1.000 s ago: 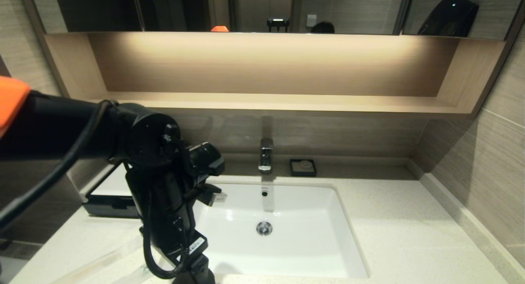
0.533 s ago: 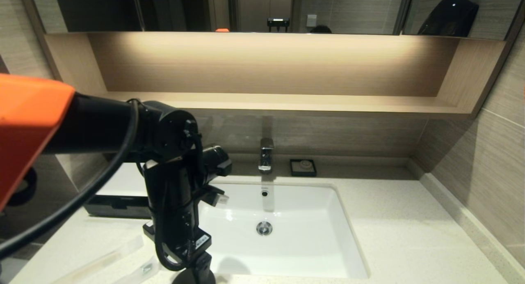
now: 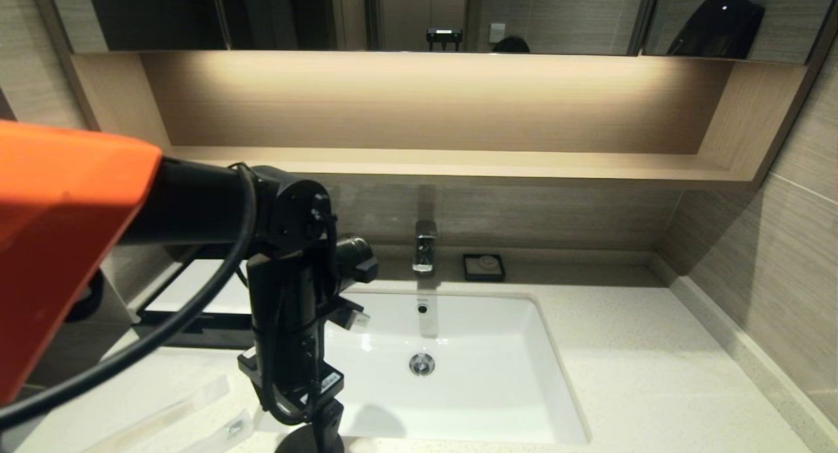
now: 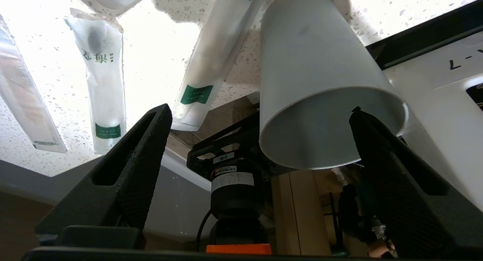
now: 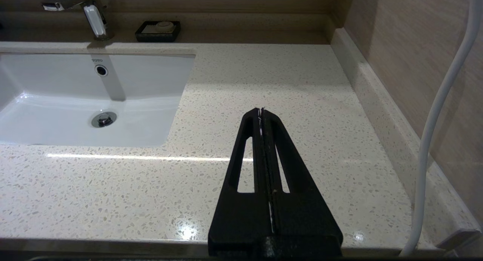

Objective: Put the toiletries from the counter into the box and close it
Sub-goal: Open the drawer

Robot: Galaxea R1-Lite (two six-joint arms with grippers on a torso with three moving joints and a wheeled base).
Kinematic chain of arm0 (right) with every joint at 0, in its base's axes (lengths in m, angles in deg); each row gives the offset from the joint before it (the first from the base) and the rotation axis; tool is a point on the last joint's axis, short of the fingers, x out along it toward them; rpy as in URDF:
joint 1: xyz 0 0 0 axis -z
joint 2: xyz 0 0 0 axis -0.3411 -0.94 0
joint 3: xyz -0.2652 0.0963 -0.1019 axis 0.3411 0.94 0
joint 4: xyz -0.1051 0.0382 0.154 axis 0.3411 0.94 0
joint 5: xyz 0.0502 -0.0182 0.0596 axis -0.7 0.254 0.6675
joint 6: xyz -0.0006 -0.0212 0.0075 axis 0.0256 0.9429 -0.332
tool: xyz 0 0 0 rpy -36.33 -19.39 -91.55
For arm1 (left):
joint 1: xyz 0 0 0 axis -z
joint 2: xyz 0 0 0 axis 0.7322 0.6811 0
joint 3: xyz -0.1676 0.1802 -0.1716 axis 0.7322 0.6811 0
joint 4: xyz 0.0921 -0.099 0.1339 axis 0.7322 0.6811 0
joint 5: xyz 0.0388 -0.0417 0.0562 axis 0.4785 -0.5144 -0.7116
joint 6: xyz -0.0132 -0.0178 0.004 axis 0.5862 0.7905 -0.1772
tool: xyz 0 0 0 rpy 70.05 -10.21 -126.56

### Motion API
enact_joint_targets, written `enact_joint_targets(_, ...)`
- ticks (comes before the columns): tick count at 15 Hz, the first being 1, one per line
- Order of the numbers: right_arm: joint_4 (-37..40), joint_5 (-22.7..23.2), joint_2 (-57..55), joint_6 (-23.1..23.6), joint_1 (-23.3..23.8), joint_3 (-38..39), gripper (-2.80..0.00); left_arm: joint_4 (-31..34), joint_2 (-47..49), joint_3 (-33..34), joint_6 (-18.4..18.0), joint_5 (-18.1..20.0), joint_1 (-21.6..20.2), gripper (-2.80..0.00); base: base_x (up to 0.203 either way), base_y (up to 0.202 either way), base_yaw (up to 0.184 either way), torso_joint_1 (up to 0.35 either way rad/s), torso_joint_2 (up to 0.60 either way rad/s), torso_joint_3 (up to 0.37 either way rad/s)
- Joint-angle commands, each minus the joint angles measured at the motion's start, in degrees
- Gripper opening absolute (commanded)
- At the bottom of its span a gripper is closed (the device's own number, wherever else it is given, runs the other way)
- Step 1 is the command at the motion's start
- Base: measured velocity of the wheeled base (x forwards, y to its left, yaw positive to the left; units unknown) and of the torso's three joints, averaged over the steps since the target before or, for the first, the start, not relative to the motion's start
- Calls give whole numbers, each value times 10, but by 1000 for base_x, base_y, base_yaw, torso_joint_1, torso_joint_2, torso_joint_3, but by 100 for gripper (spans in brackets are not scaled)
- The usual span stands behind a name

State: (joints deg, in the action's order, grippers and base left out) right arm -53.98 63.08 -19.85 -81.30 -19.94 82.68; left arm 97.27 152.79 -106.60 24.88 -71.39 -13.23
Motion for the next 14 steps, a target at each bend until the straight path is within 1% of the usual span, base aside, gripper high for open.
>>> enact_joint_targets(1,0,0,0,0,0,0,-280,11,7,-5,1,-2,0,0,0,0,0,0,0,0)
enact_joint_targets(11,0,0,0,0,0,0,-280,31,20,-21,3,-1,0,0,0,0,0,0,0,0)
enact_joint_targets(12,0,0,0,0,0,0,-280,34,22,-22,3,-1,0,-280,0,0,0,0,0,0)
enact_joint_targets(14,0,0,0,0,0,0,-280,35,23,-23,3,-1,0,-280,0,0,0,0,0,0)
